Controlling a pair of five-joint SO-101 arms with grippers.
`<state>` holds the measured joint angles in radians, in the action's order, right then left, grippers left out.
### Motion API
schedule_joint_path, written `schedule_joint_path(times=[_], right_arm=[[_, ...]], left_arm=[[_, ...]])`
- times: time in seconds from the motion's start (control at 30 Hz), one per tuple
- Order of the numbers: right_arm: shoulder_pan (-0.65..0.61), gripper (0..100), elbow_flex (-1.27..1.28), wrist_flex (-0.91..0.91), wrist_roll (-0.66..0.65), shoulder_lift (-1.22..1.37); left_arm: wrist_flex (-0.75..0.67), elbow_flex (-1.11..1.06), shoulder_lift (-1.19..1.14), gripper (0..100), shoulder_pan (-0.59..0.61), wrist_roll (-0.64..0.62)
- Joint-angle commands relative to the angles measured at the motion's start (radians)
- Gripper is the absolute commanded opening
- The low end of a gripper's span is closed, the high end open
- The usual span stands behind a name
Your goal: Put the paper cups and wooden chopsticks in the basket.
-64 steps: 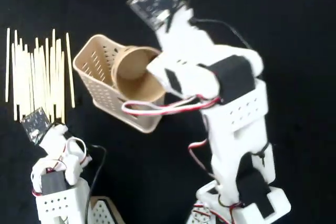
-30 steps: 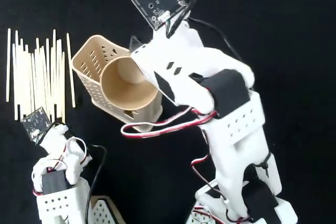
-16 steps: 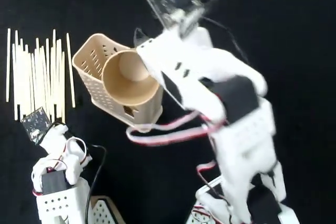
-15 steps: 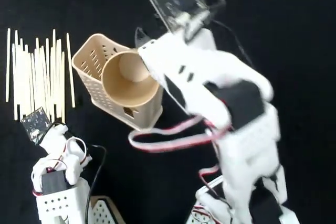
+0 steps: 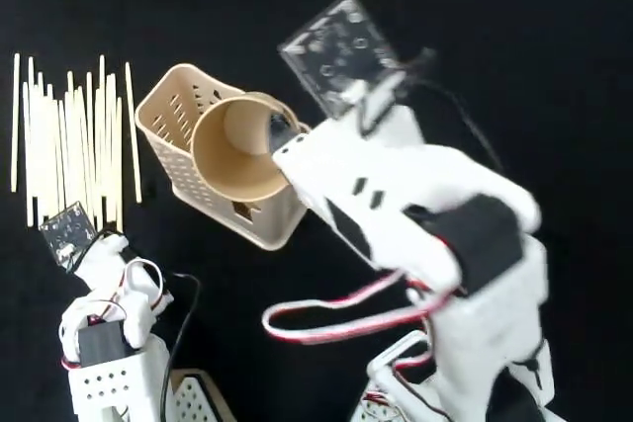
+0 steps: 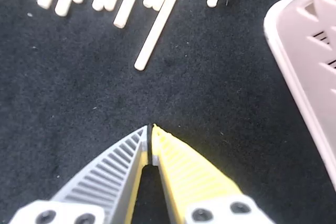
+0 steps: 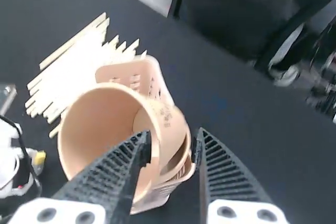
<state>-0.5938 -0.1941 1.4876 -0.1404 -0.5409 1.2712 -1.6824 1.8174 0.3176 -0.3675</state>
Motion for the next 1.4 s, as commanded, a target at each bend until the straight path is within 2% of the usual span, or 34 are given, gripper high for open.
schedule_joint_path(times=[0.0,0.17,0.4,0.67,0.87,1.03,1.27,1.37], right_arm=[[-0.011,14.9,0.097,-0.100,0.002,-0.015],[-0.009,14.9,0.217,-0.276,0.002,-0.016],[0.002,14.5,0.219,-0.488,0.006,-0.022],[0.000,14.5,0.260,-0.517,0.008,-0.013],[0.002,14.5,0.295,-0.516,0.008,-0.024],[0.002,14.5,0.206,-0.460,0.009,-0.074],[0.003,14.8,0.073,-0.196,0.005,-0.171],[0.060,14.8,0.064,-0.104,0.008,-0.186]], left_arm=[[0.005,-0.016,0.005,3,-0.007,-0.006],[0.005,-0.016,0.005,3,-0.007,-0.006],[0.005,-0.016,0.005,3,-0.007,-0.006],[0.005,-0.016,0.005,3,-0.007,-0.006],[0.005,-0.016,0.005,3,-0.007,-0.006],[0.005,-0.016,0.005,3,-0.007,-0.006],[0.005,-0.016,0.005,3,-0.007,-0.006],[0.005,-0.016,0.005,3,-0.007,-0.006]])
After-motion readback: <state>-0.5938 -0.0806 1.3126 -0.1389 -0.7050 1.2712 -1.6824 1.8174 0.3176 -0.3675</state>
